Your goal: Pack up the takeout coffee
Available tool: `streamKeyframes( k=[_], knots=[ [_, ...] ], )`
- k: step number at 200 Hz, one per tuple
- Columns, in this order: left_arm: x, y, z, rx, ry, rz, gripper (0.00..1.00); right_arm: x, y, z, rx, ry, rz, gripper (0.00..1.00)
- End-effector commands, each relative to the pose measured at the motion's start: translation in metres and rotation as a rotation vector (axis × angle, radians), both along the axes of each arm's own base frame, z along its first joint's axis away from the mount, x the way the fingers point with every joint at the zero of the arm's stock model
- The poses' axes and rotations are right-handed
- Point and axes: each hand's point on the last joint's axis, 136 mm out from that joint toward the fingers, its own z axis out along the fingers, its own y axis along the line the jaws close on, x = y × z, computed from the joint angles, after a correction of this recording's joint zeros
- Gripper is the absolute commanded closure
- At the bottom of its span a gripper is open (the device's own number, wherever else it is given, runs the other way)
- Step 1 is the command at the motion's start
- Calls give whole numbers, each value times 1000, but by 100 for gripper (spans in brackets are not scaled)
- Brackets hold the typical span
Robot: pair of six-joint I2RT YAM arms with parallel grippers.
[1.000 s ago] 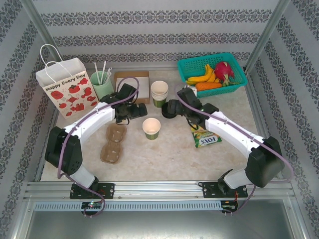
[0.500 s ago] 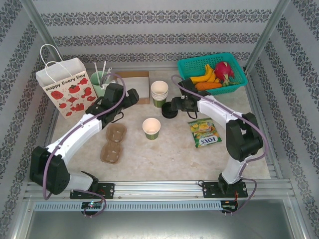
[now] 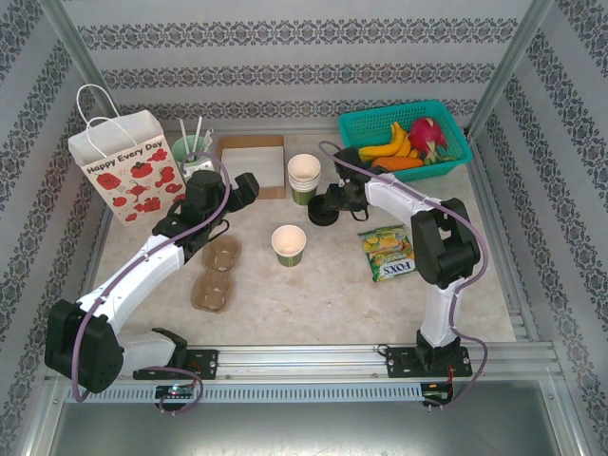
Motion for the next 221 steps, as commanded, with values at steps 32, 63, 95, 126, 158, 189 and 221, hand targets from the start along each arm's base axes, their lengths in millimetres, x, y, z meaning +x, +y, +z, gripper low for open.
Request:
streamKeyframes(
  k=[32,63,95,126,158,189,221],
  knots=[
    [9,-1,8,35,-3,-17,1,3,0,-5,-25,29,25,62],
    [13,-10,1,33,33,-58,1,3,-1,-7,-38,33,29,65],
    [16,-17,-2,12,52,-83,1,3,2,-13,-40,45,35,66],
    [16,-21,-8,0,68,-94,1,2,5,-13,-50,42,49,75],
    [16,-23,-10,-4,76,-100,1,2,1,-8,-98,20,52,79],
    [18,-25,-10,-6,77,-110,1,2,-4,1,-145,-14,48,81],
    [18,-26,-13,-8,85,-116,1,2,-7,11,-175,-50,45,82]
  ],
)
